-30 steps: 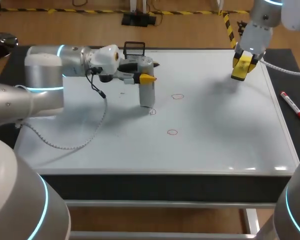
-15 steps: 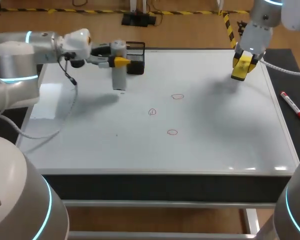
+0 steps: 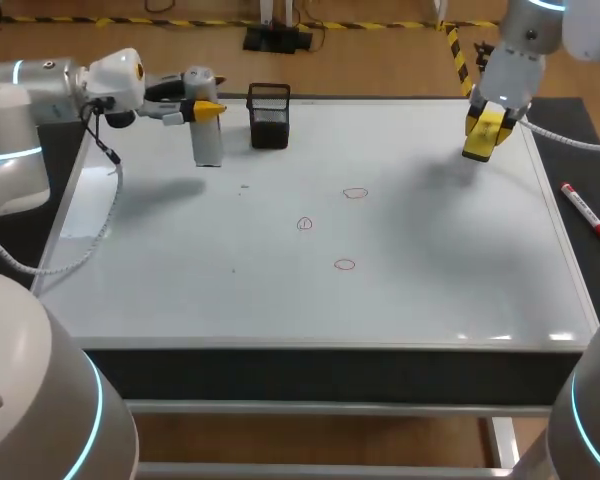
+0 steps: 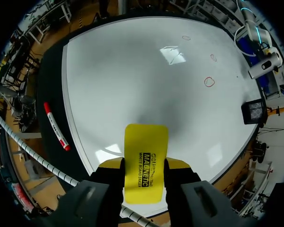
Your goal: Pick up the inspection probe, press it on each red-marked spot on the whiteboard one by one, put down the probe, pick up the eraser, and wipe off all the red marks.
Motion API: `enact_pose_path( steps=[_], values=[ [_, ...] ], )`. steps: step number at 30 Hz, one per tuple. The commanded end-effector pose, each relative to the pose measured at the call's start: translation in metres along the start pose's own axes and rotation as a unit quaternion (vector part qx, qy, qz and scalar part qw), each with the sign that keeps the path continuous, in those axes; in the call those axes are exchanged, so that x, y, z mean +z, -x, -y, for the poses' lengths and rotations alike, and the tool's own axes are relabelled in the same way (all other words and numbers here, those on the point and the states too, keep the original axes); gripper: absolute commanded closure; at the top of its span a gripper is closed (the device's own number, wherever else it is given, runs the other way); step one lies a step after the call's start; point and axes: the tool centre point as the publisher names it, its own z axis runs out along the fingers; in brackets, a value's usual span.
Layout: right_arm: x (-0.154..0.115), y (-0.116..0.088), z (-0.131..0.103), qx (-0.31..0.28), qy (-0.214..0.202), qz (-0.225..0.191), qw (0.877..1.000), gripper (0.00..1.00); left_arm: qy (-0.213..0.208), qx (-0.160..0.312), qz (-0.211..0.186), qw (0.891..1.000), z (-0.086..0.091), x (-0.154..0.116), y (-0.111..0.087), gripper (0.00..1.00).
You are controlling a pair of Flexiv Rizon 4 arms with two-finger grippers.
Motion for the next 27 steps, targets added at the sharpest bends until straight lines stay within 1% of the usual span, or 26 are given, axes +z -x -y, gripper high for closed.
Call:
enact_pose_path(
  steps=[1, 7, 17, 19, 23, 27],
  values=[
    [-0.001, 0.0, 0.0, -0.001, -0.001, -0.002, 1.0, 1.0, -0.004, 0.0, -0.002, 1.0, -0.002, -0.004, 0.004, 1.0],
    [-0.001, 0.0, 0.0, -0.001, -0.001, -0.002, 1.0, 1.0, -0.001, -0.009, 0.013, 1.0, 0.0, -0.016, 0.01, 1.0],
    [-0.001, 0.0, 0.0, -0.001, -0.001, -0.002, 1.0, 1.0, -0.001, -0.009, 0.013, 1.0, 0.0, -0.016, 0.01, 1.0],
    [-0.002, 0.015, -0.011, -0.017, -0.004, 0.005, 1.0, 1.0, -0.001, -0.009, 0.013, 1.0, 0.0, -0.016, 0.01, 1.0],
    [0.001, 0.048, -0.038, -0.066, 0.001, 0.005, 0.998, 1.0, -0.001, -0.009, 0.013, 1.0, 0.0, -0.016, 0.01, 1.0],
    [0.008, 0.086, -0.068, -0.13, 0.01, -0.038, 0.991, 1.0, -0.001, -0.009, 0.013, 1.0, 0.0, -0.016, 0.01, 1.0]
  ],
)
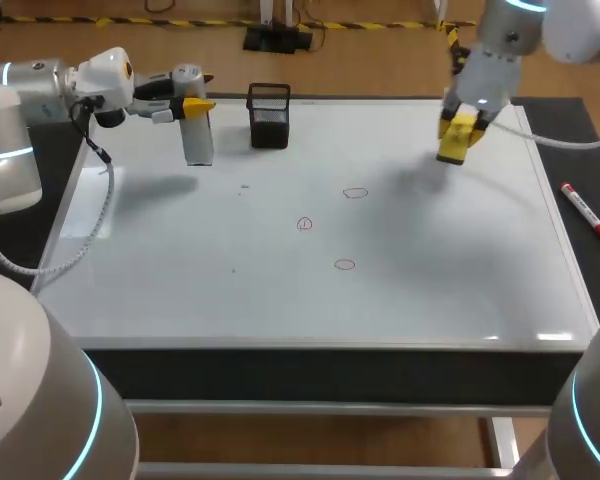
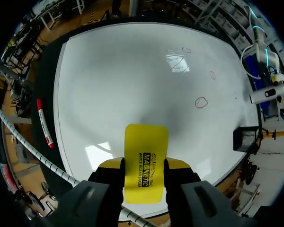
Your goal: Pick up the inspection probe, press it on each red-marked spot on the whiteboard one by one, put down the probe, pick up the eraser, and wipe off all the red marks.
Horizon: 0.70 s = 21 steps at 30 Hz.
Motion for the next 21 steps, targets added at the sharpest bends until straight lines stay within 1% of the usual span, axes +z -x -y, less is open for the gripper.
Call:
enact_pose_path(
  steps=[1, 4, 7, 11, 13, 15, 16, 18, 21],
  values=[
    [0.005, 0.048, -0.024, -0.056, 0.0, -0.048, 0.997, 1.0, 0.001, 0.0, 0.0, 1.0, 0.001, 0.0, 0.0, 1.0],
    [0.012, 0.082, -0.045, -0.102, 0.002, -0.074, 0.992, 1.0, 0.001, 0.0, 0.0, 1.0, 0.001, 0.0, 0.0, 1.0],
    [0.019, 0.113, -0.065, -0.139, 0.006, -0.087, 0.986, 1.0, 0.001, 0.0, 0.0, 1.0, 0.001, 0.0, 0.0, 1.0],
    [0.027, 0.148, -0.088, -0.177, 0.012, -0.084, 0.981, 1.0, 0.001, 0.0, 0.0, 1.0, 0.001, 0.0, 0.0, 1.0],
    [0.031, 0.162, -0.097, -0.188, 0.01, -0.083, 0.979, 1.0, 0.001, 0.0, 0.0, 1.0, 0.001, 0.0, 0.0, 1.0],
    [0.037, 0.177, -0.107, -0.203, 0.005, -0.092, 0.975, 1.0, 0.001, 0.0, 0.0, 1.0, 0.001, 0.0, 0.0, 1.0],
    [0.04, 0.183, -0.111, -0.207, 0.006, -0.083, 0.975, 1.0, 0.001, 0.0, 0.0, 1.0, 0.001, 0.0, 0.0, 1.0],
    [0.047, 0.195, -0.118, -0.215, 0.009, -0.083, 0.973, 1.0, 0.001, 0.0, 0.0, 1.0, 0.001, 0.0, 0.0, 1.0],
    [0.057, 0.211, -0.131, -0.219, 0.015, -0.07, 0.973, 1.0, 0.001, 0.0, 0.0, 1.0, 0.001, 0.0, 0.0, 1.0]
  ],
)
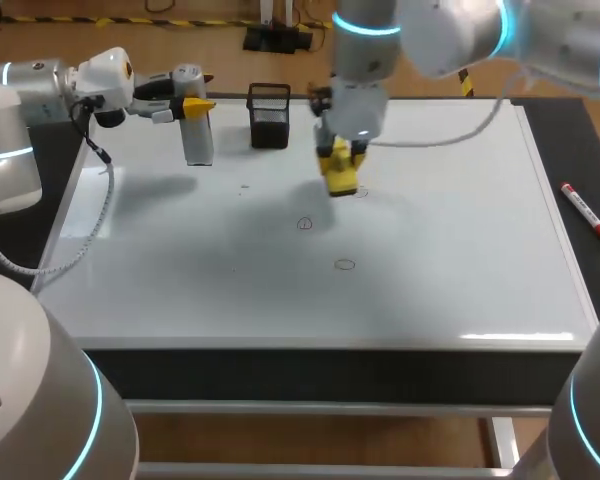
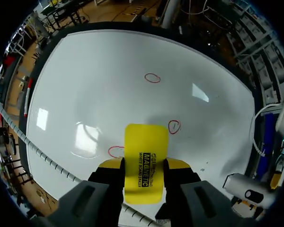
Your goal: Pick up the inspection probe, press it on each red-marked spot on the whiteboard one by one, put down the probe, pick up the eraser, and wipe off all the red marks.
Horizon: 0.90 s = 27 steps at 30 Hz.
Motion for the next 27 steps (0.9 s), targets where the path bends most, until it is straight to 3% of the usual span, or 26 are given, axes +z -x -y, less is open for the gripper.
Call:
enact_pose_path(
  steps=[1, 6, 11, 27],
  values=[
    [0.014, 0.034, -0.003, -0.002, 0.001, -0.02, 1.0, 1.0, 0.001, 0.0, 0.0, 1.0, 0.001, 0.0, 0.0, 1.0],
    [0.024, 0.057, -0.019, -0.01, 0.001, -0.014, 1.0, 1.0, 0.001, 0.0, 0.0, 1.0, 0.001, 0.0, 0.0, 1.0],
    [0.036, 0.066, -0.03, -0.013, 0.005, -0.009, 1.0, 1.0, 0.001, 0.0, 0.0, 1.0, 0.001, 0.0, 0.0, 1.0],
    [0.059, 0.068, -0.04, -0.022, -0.011, 0.007, 1.0, 1.0, 0.001, 0.0, 0.0, 1.0, 0.001, 0.0, 0.0, 1.0]
  ],
)
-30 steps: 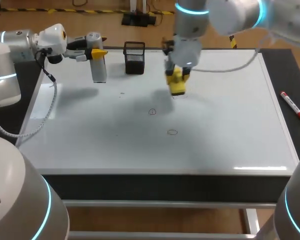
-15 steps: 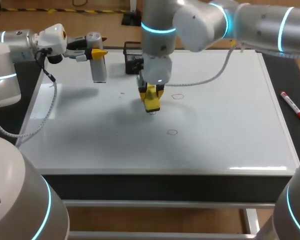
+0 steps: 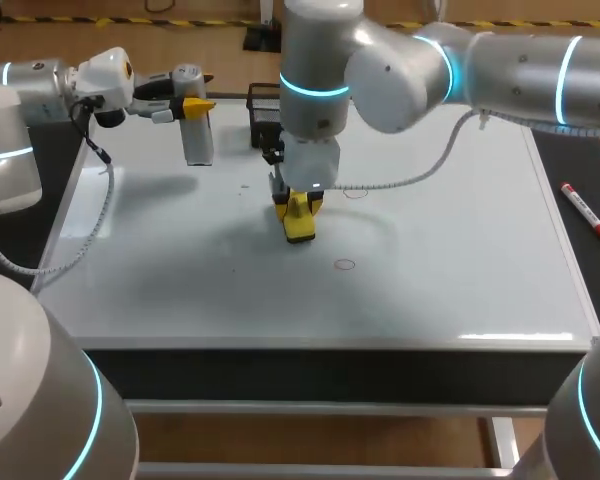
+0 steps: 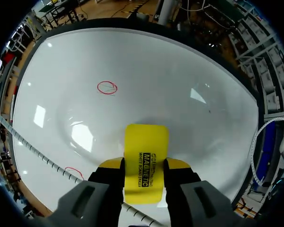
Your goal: Pick up the inspection probe, press it on each red-marked spot on the whiteboard one by one, put down the probe, pick up the eraser, and wipe off all the red marks.
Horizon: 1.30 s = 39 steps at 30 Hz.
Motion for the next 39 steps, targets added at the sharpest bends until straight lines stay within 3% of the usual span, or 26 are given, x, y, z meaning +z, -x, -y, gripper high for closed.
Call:
enact_pose_path(
  steps=[1, 7, 24, 39],
  values=[
    [0.002, -0.002, -0.002, -0.004, -0.004, 0.003, 1.0, 1.0, 0.001, 0.0, 0.0, 1.0, 0.001, 0.0, 0.0, 1.0],
    [0.005, -0.008, -0.001, 0.0, -0.004, 0.0, 1.0, 1.0, 0.001, 0.0, 0.0, 1.0, 0.001, 0.0, 0.0, 1.0],
    [0.003, -0.053, -0.004, 0.049, -0.003, -0.015, 0.999, 1.0, 0.001, 0.0, 0.0, 1.0, 0.001, 0.0, 0.0, 1.0],
    [-0.011, -0.062, -0.003, 0.057, -0.015, -0.013, 0.998, 1.0, 0.001, 0.0, 0.0, 1.0, 0.001, 0.0, 0.0, 1.0]
  ],
)
